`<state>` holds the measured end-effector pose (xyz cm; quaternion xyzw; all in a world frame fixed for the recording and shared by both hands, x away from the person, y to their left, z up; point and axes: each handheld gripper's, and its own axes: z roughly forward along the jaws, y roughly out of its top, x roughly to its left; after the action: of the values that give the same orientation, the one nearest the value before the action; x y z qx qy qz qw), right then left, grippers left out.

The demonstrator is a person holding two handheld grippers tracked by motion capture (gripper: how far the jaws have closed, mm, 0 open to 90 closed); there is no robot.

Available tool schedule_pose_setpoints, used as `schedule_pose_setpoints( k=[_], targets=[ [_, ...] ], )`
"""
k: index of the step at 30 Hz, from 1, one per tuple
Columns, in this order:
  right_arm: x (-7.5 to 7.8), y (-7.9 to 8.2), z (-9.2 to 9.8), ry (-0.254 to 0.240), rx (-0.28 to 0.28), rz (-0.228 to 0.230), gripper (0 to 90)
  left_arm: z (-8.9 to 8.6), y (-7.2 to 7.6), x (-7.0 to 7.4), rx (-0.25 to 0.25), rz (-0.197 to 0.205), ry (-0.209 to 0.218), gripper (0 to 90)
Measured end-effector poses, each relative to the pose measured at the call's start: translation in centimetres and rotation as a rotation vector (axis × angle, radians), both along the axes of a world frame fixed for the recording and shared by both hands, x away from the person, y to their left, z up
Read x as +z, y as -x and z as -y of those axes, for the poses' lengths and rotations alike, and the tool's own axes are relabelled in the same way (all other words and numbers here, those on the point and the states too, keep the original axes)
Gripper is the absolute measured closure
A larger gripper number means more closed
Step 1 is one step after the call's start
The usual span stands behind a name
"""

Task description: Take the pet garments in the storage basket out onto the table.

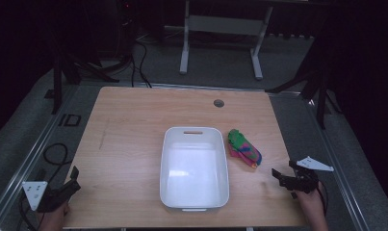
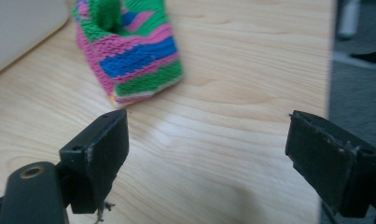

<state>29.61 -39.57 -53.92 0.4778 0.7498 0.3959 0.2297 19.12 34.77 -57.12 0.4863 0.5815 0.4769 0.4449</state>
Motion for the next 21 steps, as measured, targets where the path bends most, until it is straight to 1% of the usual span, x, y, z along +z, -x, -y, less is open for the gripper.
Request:
schedule_pose_setpoints(
  k=[2,3,4,5,6,8,9,10,11,12,14,15,18,20,21],
  targets=[
    [-0.3,0.8,0.1,-0.009,-0.060,0.044,12.5,0.0,0.0,0.0,0.000,-0.002,-0.002,1.3],
    [-0.4,1.2,0.1,-0.004,-0.080,0.060,12.3,0.0,0.0,0.0,-0.001,-0.001,-0.004,1.4],
    [-0.4,1.2,0.1,-0.004,-0.080,0.060,12.3,0.0,0.0,0.0,-0.001,-0.001,-0.004,1.4],
    [-0.6,1.6,0.1,0.006,-0.108,0.078,12.3,0.0,0.0,0.0,-0.001,0.001,-0.006,1.4],
    [-0.8,2.1,0.1,0.012,-0.142,0.107,12.2,0.0,0.0,0.0,-0.001,0.001,-0.005,1.4],
    [-0.8,2.6,0.2,0.017,-0.182,0.132,12.3,0.0,0.0,0.0,-0.002,0.002,-0.004,1.4],
    [-0.9,2.9,0.3,0.010,-0.196,0.149,12.3,0.0,0.0,0.0,-0.002,0.001,-0.004,1.4],
    [-0.9,2.9,0.3,0.010,-0.196,0.149,12.3,0.0,0.0,0.0,-0.002,0.001,-0.004,1.4],
    [-0.9,3.2,0.4,0.016,-0.220,0.162,12.3,0.0,0.0,0.0,-0.003,-0.002,-0.009,1.4],
    [-1.2,3.8,0.6,0.005,-0.265,0.196,12.3,0.0,0.0,0.0,-0.002,0.000,-0.005,1.4],
    [-1.5,4.3,0.8,0.001,-0.294,0.224,12.3,0.0,0.0,0.0,-0.001,0.000,-0.005,1.4],
    [-1.6,4.5,0.9,-0.012,-0.302,0.232,12.3,0.0,0.0,0.0,-0.001,-0.002,-0.005,1.4],
    [-1.7,4.9,1.1,-0.027,-0.338,0.269,12.3,0.0,0.0,0.0,0.000,0.000,-0.007,1.4],
    [-1.7,4.9,1.3,-0.042,-0.357,0.278,12.4,0.0,0.0,0.0,0.000,0.001,-0.006,1.4],
    [-1.7,4.9,1.5,-0.056,-0.359,0.281,12.4,0.0,0.0,0.0,0.001,0.002,-0.006,1.4]
  ],
)
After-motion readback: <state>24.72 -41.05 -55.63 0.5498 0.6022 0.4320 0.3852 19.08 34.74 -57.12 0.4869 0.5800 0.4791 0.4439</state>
